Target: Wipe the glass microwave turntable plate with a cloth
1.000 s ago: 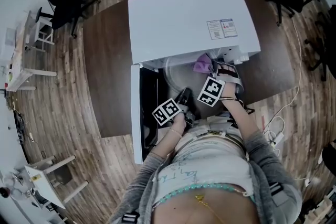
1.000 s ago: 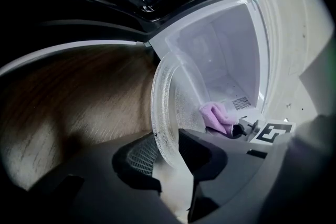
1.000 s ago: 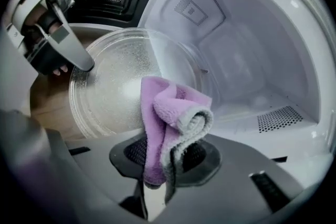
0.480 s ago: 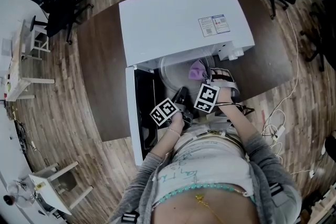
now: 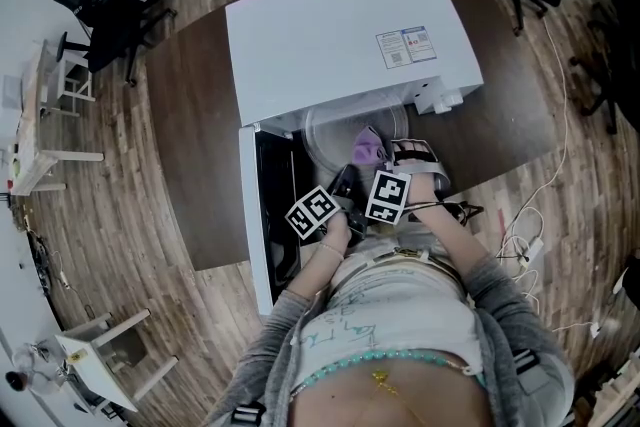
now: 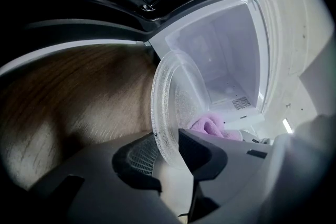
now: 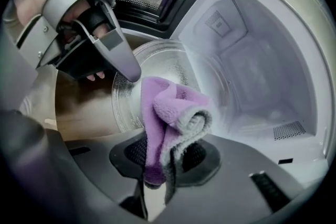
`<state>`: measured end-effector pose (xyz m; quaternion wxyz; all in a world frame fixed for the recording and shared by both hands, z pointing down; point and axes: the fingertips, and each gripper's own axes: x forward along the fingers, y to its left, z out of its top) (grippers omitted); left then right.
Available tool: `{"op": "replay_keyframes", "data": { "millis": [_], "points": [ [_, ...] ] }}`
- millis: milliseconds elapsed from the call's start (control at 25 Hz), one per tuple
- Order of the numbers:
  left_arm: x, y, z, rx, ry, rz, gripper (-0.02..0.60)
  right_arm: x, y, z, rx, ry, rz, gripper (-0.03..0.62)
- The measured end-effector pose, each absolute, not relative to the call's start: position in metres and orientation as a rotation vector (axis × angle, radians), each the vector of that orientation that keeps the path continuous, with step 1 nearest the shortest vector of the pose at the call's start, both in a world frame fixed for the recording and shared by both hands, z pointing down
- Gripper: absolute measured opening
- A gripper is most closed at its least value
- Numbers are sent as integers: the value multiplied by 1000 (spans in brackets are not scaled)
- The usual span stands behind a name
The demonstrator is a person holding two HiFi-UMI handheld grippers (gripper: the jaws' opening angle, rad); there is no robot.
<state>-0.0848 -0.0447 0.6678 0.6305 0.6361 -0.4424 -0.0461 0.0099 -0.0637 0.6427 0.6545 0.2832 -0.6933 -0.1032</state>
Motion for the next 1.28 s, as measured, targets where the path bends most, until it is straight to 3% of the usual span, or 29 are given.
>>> {"op": "replay_keyframes", "data": {
  "millis": [440,1280],
  "points": [
    [-85,-46,668,1457,-1015,-109,126,-26,-57,645,555,-1699,-215,109],
    [-85,-45,667,1457,-1024,-113,126,-21,-64,634,577,-1740,-253,108]
  ]
}}
